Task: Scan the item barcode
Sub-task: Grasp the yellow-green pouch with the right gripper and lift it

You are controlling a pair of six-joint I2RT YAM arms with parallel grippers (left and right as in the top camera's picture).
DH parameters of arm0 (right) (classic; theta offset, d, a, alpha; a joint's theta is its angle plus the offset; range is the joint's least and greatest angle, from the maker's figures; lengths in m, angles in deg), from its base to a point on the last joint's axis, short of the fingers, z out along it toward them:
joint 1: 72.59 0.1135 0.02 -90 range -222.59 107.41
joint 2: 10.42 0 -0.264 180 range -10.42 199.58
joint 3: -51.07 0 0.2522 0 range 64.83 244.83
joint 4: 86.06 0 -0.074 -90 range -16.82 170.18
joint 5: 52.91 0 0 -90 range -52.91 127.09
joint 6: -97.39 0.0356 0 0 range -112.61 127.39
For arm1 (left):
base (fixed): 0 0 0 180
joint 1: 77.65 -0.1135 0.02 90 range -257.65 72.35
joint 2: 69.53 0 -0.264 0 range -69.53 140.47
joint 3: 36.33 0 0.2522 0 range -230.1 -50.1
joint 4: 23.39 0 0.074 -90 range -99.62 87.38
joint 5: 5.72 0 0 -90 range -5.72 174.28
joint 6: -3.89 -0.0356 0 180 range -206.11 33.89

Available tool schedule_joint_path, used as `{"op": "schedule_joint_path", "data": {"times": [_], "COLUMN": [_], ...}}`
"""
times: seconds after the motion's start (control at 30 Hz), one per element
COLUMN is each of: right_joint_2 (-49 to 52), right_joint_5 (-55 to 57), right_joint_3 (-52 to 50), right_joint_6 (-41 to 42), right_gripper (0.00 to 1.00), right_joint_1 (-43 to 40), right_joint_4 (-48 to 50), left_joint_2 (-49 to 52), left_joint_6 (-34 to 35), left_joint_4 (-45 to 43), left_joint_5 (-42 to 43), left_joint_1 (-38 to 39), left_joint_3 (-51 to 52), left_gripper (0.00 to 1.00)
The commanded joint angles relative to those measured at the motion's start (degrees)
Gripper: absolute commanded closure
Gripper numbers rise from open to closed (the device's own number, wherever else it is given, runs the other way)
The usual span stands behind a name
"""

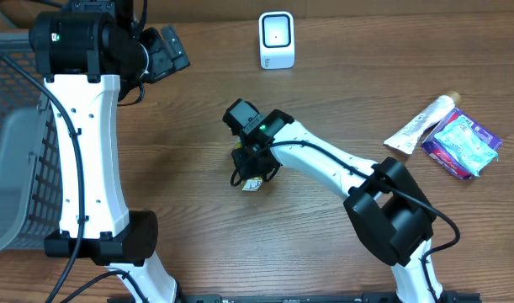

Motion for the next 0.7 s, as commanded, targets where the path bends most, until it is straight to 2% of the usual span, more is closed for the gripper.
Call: {"op": "schedule_joint_path", "data": {"times": [0.0,0.17,0.27,0.43,0.53,0.67], "right_joint_2": [0.1,0.0,0.0,0.0,0.0,0.1], "right_joint_5": [-2.1,-22.3,-41.6,-58.6,-59.0,-49.0], "right_joint_3": [0.0,0.0,0.0,0.0,0.0,-0.2], "right_joint_6": [-0.8,-11.5,-21.4,-28.7,-28.9,-27.5], "right_gripper": [0.96,0.96,0.96,0.96,0.96,0.96], "right_joint_1": [-2.3,-7.0,-13.3,-22.0,-25.4,-26.8], "right_joint_4": [-0.6,-1.5,-4.5,-7.8,-8.8,-10.2], "left_joint_2": [0.1,0.1,0.1,0.1,0.1,0.1], "left_joint_6": [-0.7,-0.7,-0.7,-0.7,-0.7,-0.7], "left_joint_4": [-0.1,-0.1,-0.1,-0.1,-0.1,-0.1], "left_joint_5": [0.2,0.2,0.2,0.2,0.2,0.2], "left_joint_1": [0.0,0.0,0.0,0.0,0.0,0.0], "left_joint_3": [0.2,0.2,0.3,0.2,0.2,0.3], "left_gripper": [0.0,0.0,0.0,0.0,0.01,0.0]}}
